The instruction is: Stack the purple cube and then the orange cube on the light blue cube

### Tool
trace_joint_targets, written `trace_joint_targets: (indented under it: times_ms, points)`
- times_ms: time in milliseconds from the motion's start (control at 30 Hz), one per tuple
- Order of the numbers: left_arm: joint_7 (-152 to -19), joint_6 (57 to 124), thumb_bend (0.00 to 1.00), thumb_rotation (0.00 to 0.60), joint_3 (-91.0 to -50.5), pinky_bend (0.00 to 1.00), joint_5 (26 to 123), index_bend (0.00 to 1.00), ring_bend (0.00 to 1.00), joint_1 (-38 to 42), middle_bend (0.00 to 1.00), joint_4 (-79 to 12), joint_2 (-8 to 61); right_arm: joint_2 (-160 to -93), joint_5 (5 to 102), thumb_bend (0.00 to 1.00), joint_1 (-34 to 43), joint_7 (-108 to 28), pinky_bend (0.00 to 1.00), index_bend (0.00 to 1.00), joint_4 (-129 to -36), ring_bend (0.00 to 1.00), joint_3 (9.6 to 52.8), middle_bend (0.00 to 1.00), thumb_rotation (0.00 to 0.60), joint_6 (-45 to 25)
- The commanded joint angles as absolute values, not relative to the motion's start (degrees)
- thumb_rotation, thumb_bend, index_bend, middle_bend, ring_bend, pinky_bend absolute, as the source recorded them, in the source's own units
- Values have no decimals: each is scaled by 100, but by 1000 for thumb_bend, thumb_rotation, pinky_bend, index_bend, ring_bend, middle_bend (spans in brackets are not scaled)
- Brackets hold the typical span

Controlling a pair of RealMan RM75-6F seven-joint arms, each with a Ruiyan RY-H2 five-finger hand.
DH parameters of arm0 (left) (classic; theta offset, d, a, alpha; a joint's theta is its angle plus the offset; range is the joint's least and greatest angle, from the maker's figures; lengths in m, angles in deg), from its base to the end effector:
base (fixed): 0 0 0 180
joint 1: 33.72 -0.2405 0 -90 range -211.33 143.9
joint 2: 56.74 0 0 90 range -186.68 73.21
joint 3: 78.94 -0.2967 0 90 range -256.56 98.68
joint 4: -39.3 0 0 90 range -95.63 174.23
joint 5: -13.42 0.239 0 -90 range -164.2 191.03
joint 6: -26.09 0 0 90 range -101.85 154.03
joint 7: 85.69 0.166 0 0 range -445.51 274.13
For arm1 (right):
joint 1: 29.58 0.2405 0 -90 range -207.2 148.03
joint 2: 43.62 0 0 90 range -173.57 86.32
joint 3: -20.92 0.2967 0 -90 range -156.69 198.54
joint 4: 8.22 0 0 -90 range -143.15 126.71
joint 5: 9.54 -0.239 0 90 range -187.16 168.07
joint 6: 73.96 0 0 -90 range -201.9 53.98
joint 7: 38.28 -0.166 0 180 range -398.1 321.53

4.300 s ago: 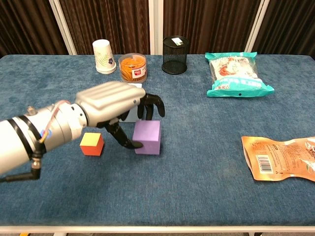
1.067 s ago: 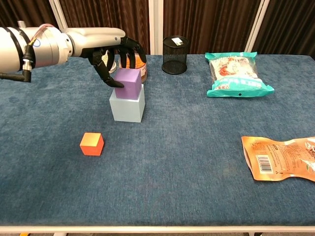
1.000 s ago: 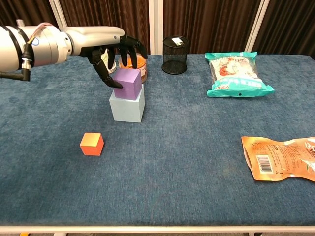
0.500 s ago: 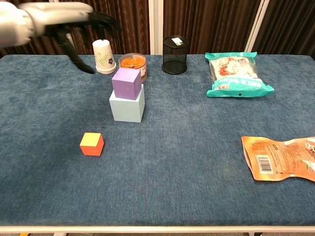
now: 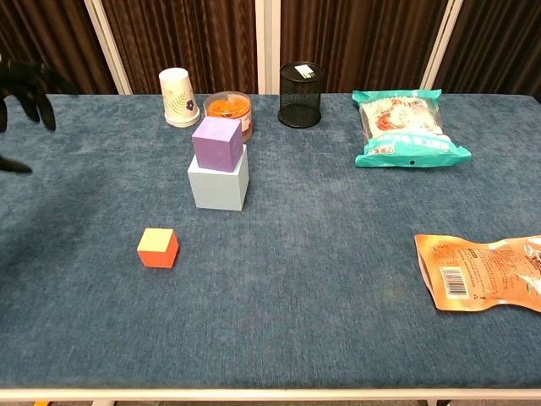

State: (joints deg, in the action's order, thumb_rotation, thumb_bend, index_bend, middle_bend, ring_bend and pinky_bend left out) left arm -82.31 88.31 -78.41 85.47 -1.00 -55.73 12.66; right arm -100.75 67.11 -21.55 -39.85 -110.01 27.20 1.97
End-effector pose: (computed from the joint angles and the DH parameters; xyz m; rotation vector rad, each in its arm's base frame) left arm -0.2643 0.3394 0.0535 -1.7609 -1.0705 -0.8914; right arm -0.3444 -0.2369 0.1701 1.3233 -1.0741 0.8809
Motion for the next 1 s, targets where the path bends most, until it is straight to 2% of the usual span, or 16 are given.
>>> trace_joint_targets:
  times_ms: [33,100,200,733,1000]
  points:
    - [-8479,9005,101,600,-8119,512,8980,299,384,-375,511,-5575,1445,-10074,6635,120,-2133,-4006,0,0,-10974,0,2747,0,600,153]
    - [-8599,9111,101,600,-8242,507,9241,363,384,-498,504,-5456,1608,-10070,6608,120,-2121,-4022,0,0,-10969,0,2754,0,600,127]
    - [-8699,9161,102,600,-8319,504,9472,405,384,-576,499,-5294,1829,-10073,6588,120,-2109,-4016,0,0,-10961,0,2754,0,600,102]
    - [-8256,8769,106,600,-7929,497,9471,408,384,-337,497,-4595,3154,-10068,6472,120,-2028,-4018,0,0,-10955,0,2770,0,600,-42]
    - [-7958,8617,113,600,-7775,489,9114,407,384,-334,495,-4510,3510,-10072,6503,120,-2029,-4013,0,0,-10963,0,2757,0,600,-16]
